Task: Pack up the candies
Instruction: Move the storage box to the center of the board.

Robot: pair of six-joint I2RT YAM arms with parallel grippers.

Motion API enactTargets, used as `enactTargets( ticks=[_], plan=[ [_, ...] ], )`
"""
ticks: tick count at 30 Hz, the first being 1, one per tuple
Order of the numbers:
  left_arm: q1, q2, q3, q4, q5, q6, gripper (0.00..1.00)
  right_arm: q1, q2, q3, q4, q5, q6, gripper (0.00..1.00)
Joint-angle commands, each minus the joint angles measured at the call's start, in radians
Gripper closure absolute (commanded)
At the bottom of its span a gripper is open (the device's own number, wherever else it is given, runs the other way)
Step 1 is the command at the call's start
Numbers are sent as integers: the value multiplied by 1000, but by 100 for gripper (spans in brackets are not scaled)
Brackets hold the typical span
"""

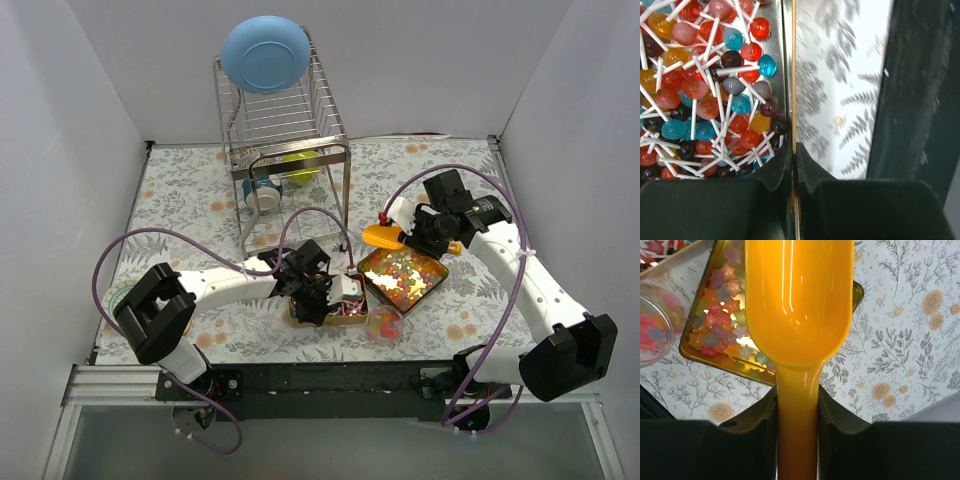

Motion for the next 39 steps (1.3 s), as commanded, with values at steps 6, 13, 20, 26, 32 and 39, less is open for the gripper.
enactTargets(
  ticks=[6, 13, 20, 26, 32, 39],
  plan=[
    [-26, 109, 102, 158, -124, -177, 100, -10, -64, -49, 20, -10, -5, 99],
    [-57, 176, 154, 217, -153, -186, 97, -15, -80, -63, 12, -3, -20, 99],
    [-60, 46, 116, 213, -117, -143, 61, -21, -99, -66, -5, 20, -78, 99],
    [-49, -171, 78, 148, -106, -161, 52, -8, -44, 0, -93, 76, -242, 99],
    [10, -403, -128, 224, -155, -311, 50, 128, 22, 55, -129, 265, -370, 99],
    [236, -422, -197, 203, -175, -700, 68, 289, 143, 136, -198, 463, -442, 99]
  ],
)
